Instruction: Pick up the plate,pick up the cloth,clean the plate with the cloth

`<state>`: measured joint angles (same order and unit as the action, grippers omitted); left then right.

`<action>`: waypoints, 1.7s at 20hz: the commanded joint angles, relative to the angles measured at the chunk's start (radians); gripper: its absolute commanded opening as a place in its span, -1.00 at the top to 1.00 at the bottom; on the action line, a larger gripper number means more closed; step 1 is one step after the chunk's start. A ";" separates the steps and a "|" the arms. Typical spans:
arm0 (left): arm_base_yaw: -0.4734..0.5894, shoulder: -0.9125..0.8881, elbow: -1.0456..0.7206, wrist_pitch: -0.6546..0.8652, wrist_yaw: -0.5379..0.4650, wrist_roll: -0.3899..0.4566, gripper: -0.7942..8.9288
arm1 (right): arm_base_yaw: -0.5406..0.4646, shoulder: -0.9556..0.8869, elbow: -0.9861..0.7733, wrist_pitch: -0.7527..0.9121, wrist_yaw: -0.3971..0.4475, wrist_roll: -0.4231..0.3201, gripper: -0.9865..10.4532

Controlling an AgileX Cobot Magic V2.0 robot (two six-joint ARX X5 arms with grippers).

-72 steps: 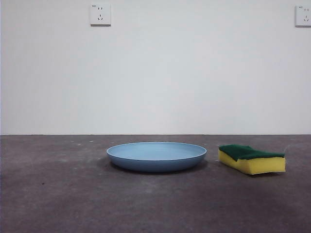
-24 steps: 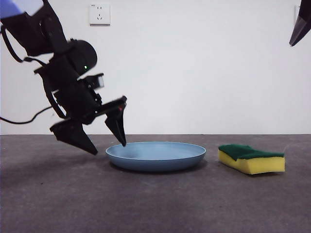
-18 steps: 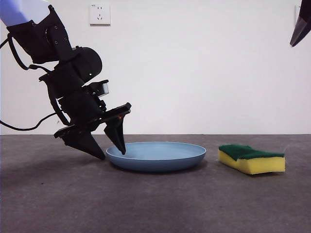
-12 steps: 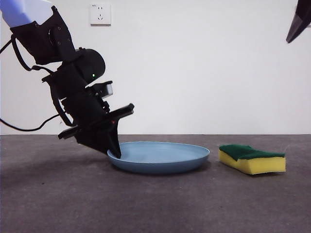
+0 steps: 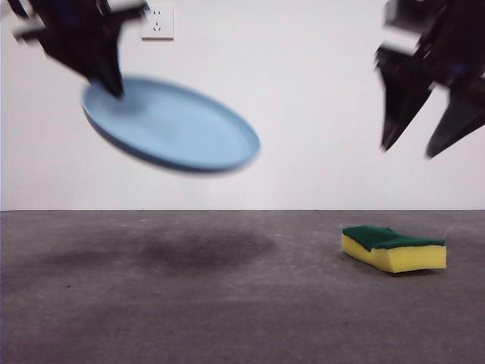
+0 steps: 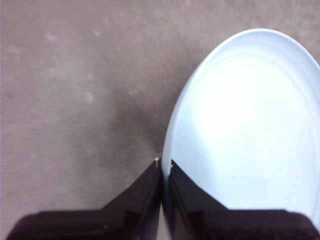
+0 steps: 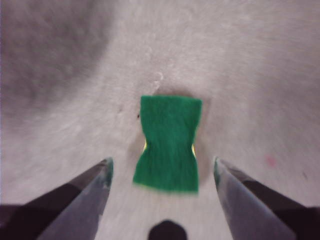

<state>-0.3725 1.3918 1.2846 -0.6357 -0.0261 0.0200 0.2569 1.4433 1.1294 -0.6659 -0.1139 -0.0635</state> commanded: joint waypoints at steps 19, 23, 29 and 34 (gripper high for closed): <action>0.001 -0.254 -0.008 -0.195 -0.098 0.013 0.85 | 0.065 0.386 0.020 0.075 0.018 -0.013 0.86; 0.001 -0.187 -0.008 -0.196 -0.099 0.010 0.85 | 0.093 0.293 0.020 0.066 0.011 -0.011 0.86; -0.002 -0.053 -0.008 -0.174 -0.047 0.009 0.85 | 0.196 0.020 0.020 0.106 -0.090 0.068 0.86; -0.039 -0.042 -0.008 -0.113 0.113 -0.032 0.85 | 0.339 -0.045 0.020 0.234 -0.115 0.130 0.86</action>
<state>-0.4053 1.3514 1.2819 -0.7563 0.0765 0.0067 0.5922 1.3880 1.1557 -0.4320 -0.2283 0.0429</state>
